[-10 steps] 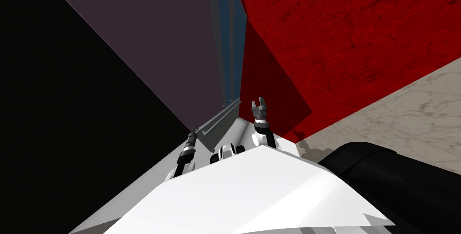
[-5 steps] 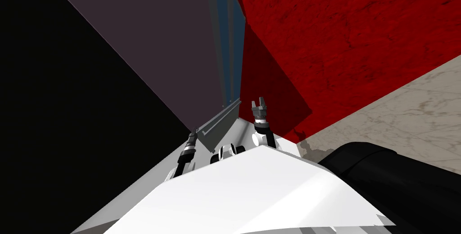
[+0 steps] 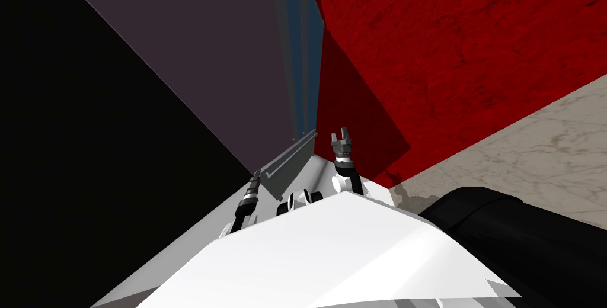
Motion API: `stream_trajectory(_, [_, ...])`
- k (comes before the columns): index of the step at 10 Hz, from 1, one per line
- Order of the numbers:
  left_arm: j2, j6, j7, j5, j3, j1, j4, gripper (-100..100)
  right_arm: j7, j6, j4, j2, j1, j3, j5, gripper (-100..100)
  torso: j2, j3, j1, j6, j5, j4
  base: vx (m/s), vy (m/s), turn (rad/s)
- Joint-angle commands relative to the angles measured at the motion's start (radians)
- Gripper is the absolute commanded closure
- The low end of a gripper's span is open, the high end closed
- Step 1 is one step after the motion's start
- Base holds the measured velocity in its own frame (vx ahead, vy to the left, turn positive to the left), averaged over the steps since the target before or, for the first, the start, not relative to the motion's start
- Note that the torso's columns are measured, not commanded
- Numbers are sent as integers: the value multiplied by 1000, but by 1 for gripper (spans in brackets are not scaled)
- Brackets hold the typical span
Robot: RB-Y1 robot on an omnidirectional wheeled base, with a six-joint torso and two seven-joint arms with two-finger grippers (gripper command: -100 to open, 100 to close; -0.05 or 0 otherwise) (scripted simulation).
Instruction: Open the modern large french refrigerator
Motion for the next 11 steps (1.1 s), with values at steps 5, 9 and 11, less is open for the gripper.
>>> stream_trajectory(5, [-53,3,-21,-7,-9,-21,183,-100,0,0,0,0,0,0,0,0,12,6,-6,-2,-8,11,-6,-16,-3])
stream_trajectory(9, [-104,7,-27,-9,-10,-33,232,-100,0,0,0,0,0,0,0,0,10,5,-5,-2,-7,10,-10,-13,-1])
stream_trajectory(11, [-153,9,-68,-19,-26,-5,210,-100,0,0,0,0,0,0,0,0,8,4,-3,-2,-7,10,70,49,17])
